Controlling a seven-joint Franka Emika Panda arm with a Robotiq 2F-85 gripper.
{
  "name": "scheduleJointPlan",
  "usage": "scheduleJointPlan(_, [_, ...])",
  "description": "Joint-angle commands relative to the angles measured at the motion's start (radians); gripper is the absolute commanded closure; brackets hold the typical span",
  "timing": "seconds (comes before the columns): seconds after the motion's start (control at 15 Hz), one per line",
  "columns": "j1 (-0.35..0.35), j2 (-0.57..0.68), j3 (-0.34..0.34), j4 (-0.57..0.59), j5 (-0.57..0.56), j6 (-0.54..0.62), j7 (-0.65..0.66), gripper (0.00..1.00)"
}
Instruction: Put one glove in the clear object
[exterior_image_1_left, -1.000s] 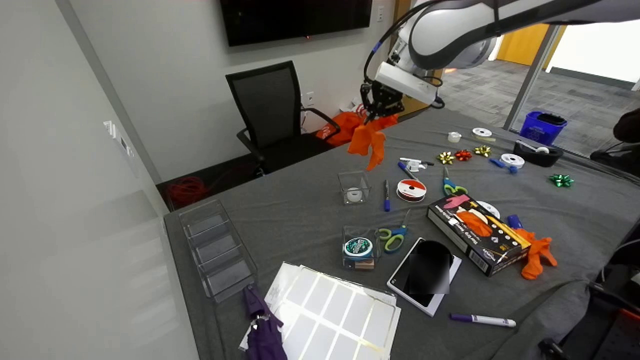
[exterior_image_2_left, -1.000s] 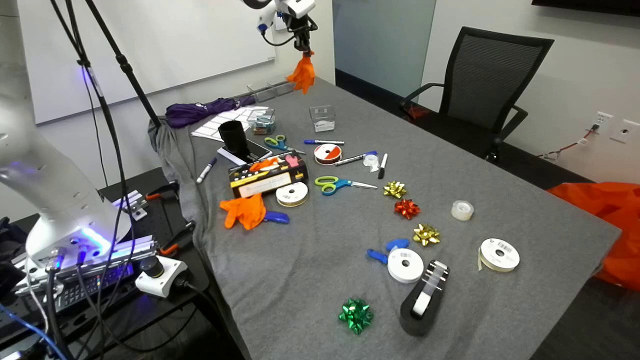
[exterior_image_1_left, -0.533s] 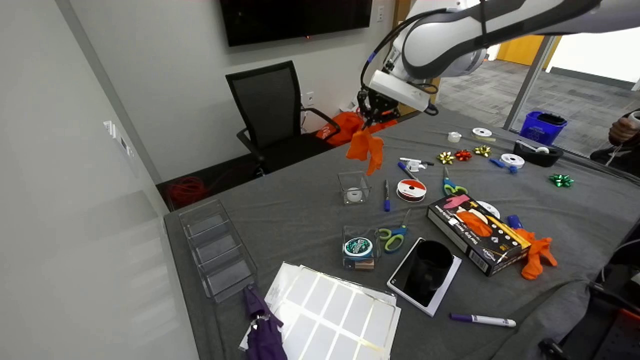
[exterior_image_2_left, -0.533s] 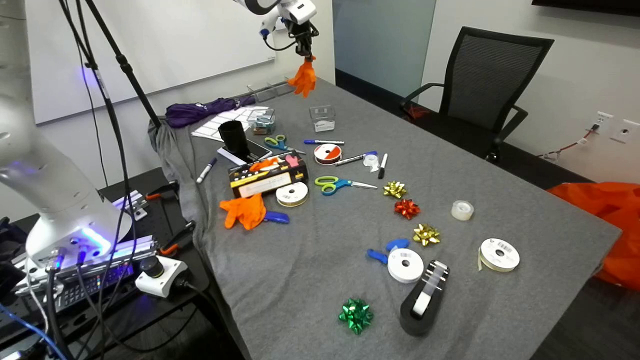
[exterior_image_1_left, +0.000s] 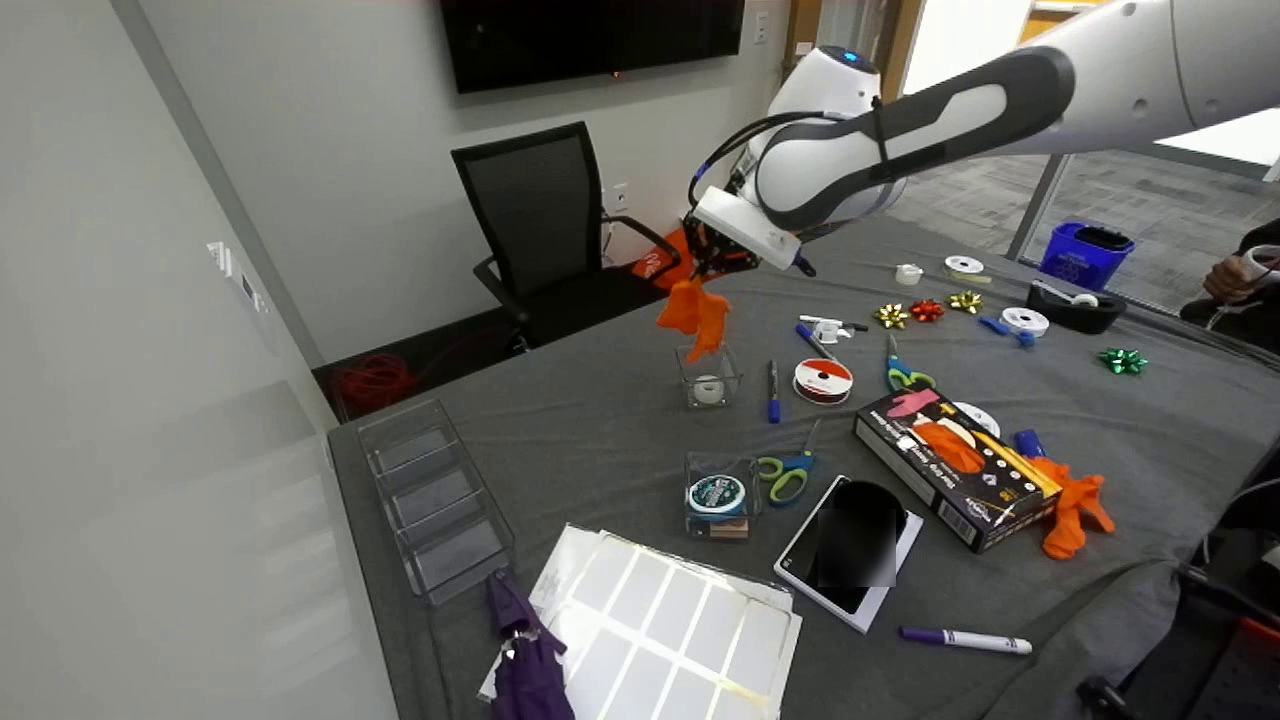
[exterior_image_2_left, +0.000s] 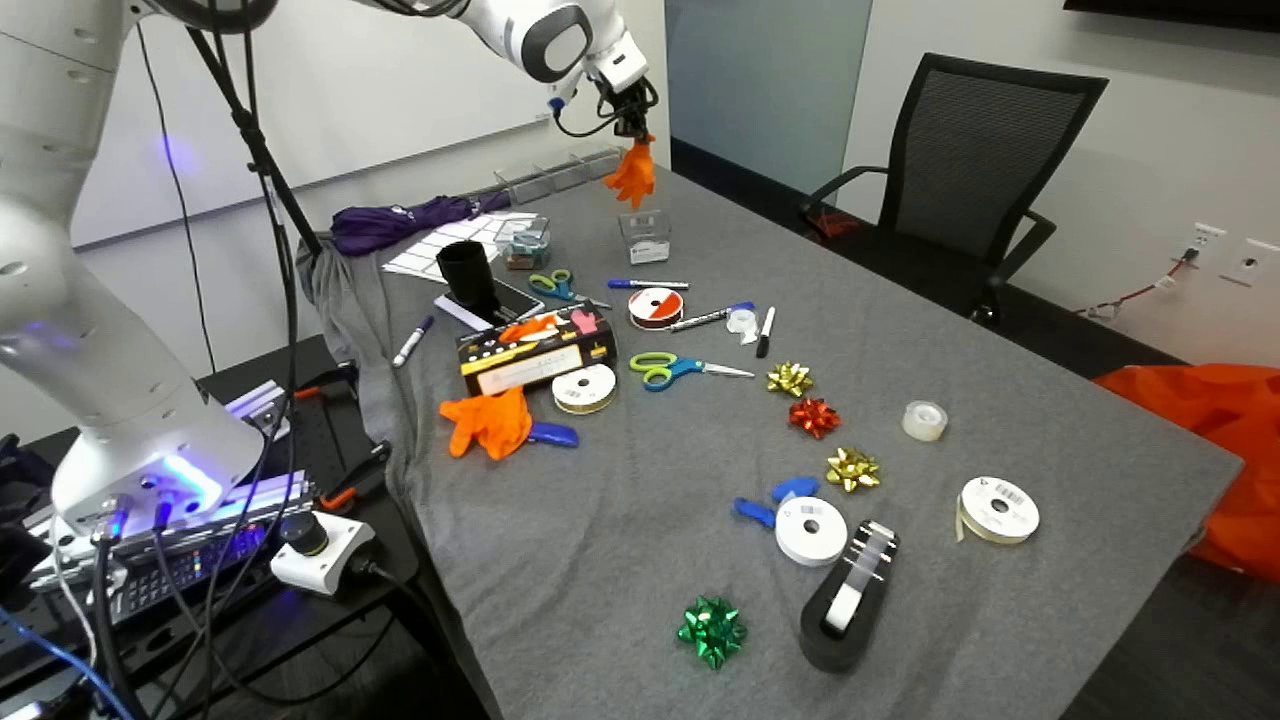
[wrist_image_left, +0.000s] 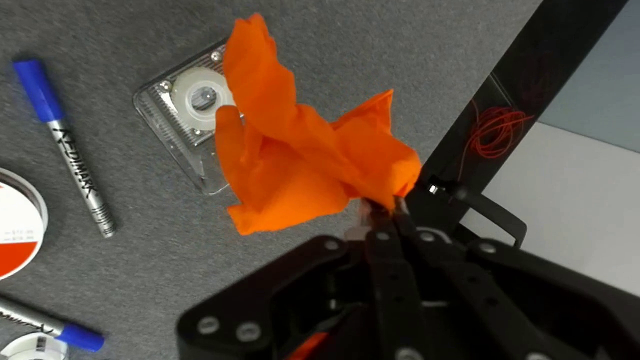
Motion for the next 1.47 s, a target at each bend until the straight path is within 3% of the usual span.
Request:
scheduleJointPlan(0.0, [0.018, 0.092, -0.034, 0.089, -0.006, 0.052, 0.028, 1.0])
scheduleJointPlan(0.53, [0.024, 0.183, -0.102, 0.122, -0.052, 0.075, 0.002, 1.0])
scheduleJointPlan(1.4, [0.023, 0.113, -0.024, -0.097, -0.052, 0.252, -0.266, 1.0])
